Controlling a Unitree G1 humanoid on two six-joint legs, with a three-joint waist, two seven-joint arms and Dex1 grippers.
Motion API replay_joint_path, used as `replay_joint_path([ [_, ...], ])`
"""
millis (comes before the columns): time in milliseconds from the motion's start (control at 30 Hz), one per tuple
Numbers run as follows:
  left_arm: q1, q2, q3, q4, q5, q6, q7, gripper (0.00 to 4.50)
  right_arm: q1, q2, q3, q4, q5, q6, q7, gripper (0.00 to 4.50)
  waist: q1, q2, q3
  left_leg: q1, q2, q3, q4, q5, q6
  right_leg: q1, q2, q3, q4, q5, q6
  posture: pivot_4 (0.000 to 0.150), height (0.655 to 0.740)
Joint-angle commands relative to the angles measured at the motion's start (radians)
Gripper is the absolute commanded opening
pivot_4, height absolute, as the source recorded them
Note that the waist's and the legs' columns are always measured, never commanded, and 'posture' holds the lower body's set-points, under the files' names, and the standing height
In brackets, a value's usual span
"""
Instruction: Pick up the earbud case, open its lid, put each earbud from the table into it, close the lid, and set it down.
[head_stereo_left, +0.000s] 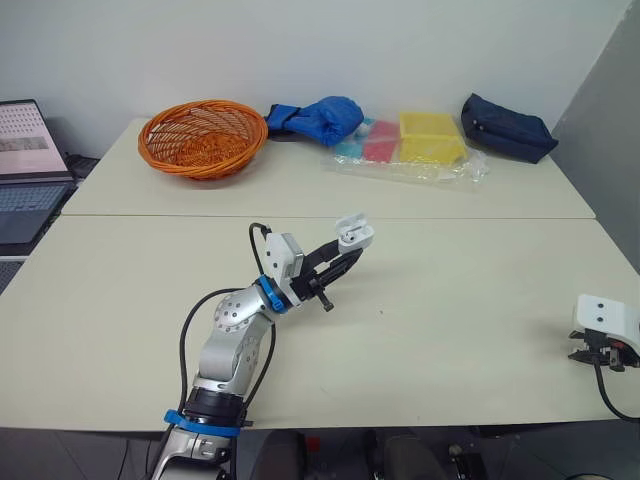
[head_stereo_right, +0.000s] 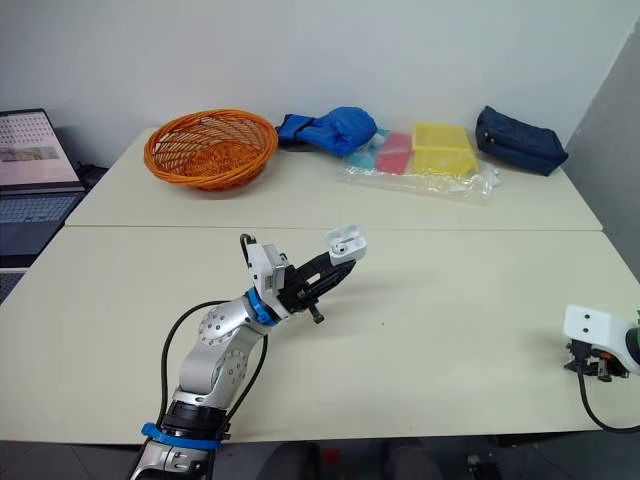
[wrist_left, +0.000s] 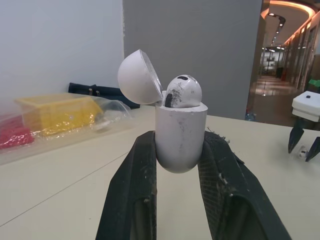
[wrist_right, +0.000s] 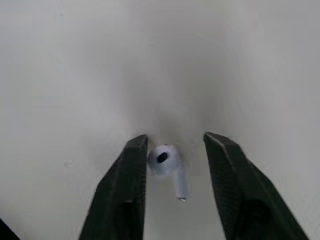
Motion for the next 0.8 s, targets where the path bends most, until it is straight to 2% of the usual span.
replay_joint_path([
  [33, -0.006, 0.0, -0.001, -0.046, -0.015, 0.0, 0.003, 0.78, 0.033, -0.002, -0.001, 0.0, 0.006, -0.003, 0.02, 1.71, 0.0, 0.0, 0.0, 0.0, 0.0, 0.0, 0.0, 0.0, 0.0, 0.0, 0.0, 0.0, 0.0, 0.0, 0.0, 0.15, 0.74],
  [367, -0.006, -0.005, 0.004, -0.018, -0.016, -0.016, -0.011, 0.78, 0.09, -0.04, -0.045, -0.028, 0.023, 0.026, 0.064, 1.71, 0.005, 0.0, 0.0, 0.0, 0.0, 0.0, 0.0, 0.0, 0.0, 0.0, 0.0, 0.0, 0.0, 0.0, 0.0, 0.15, 0.74],
  [800, -0.004, -0.01, -0.001, -0.023, -0.014, -0.015, -0.011, 0.78, 0.038, -0.034, 0.013, 0.025, -0.051, -0.06, 0.029, 1.71, 0.003, 0.0, 0.0, 0.0, -0.001, 0.001, 0.0, 0.0, 0.0, 0.0, 0.0, 0.001, 0.0, 0.0, 0.0, 0.15, 0.74],
])
